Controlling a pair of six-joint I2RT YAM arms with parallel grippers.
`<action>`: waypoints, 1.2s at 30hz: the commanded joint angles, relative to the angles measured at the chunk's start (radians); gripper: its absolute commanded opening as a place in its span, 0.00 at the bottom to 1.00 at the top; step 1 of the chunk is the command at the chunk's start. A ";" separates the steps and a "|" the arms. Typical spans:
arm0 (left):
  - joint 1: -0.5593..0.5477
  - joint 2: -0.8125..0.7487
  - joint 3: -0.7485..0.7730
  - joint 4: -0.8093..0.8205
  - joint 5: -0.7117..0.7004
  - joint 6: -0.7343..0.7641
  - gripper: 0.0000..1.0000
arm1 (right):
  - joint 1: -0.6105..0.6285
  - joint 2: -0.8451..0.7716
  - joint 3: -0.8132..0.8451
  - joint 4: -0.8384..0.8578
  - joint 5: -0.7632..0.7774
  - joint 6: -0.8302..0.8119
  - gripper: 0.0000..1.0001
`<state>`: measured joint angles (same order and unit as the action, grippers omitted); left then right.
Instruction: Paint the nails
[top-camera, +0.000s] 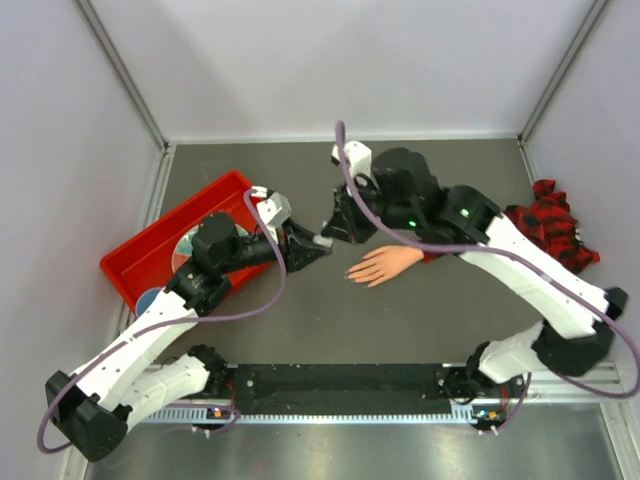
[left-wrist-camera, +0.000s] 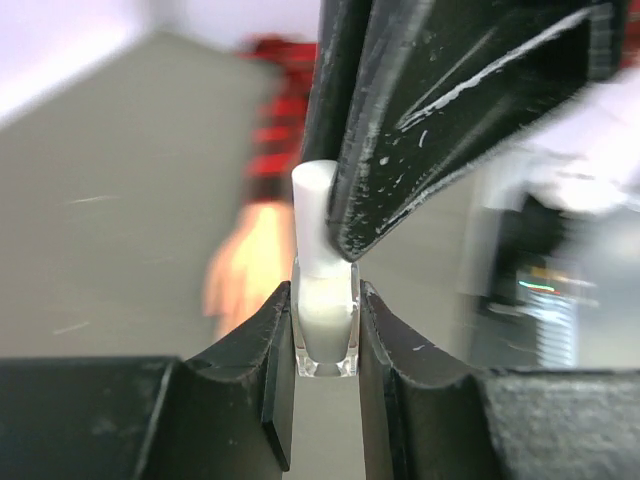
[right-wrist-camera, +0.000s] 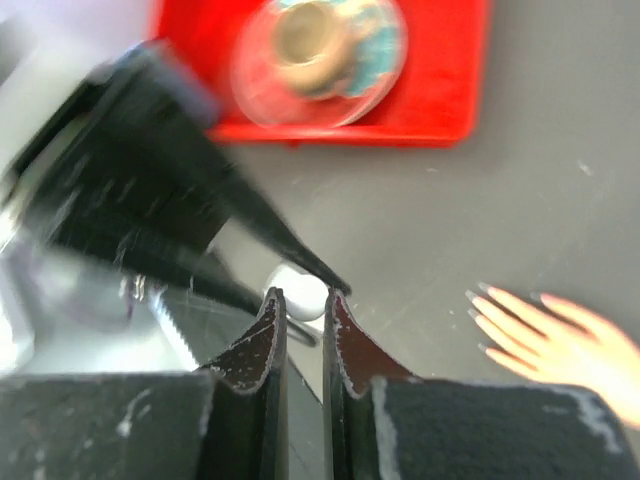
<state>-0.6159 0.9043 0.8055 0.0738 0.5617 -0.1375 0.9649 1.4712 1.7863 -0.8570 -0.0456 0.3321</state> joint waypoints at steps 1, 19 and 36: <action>-0.022 -0.033 0.037 0.315 0.554 -0.273 0.00 | 0.018 -0.139 -0.157 0.179 -0.409 -0.286 0.00; -0.022 -0.073 0.101 -0.082 -0.090 0.122 0.00 | 0.020 -0.143 -0.064 0.122 0.103 0.106 0.58; -0.027 0.011 0.037 0.072 -0.246 0.213 0.00 | 0.034 0.127 0.202 -0.043 0.271 0.235 0.34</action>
<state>-0.6369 0.9253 0.8516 0.0486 0.3401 0.0589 0.9833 1.5955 1.9339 -0.8806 0.1982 0.5484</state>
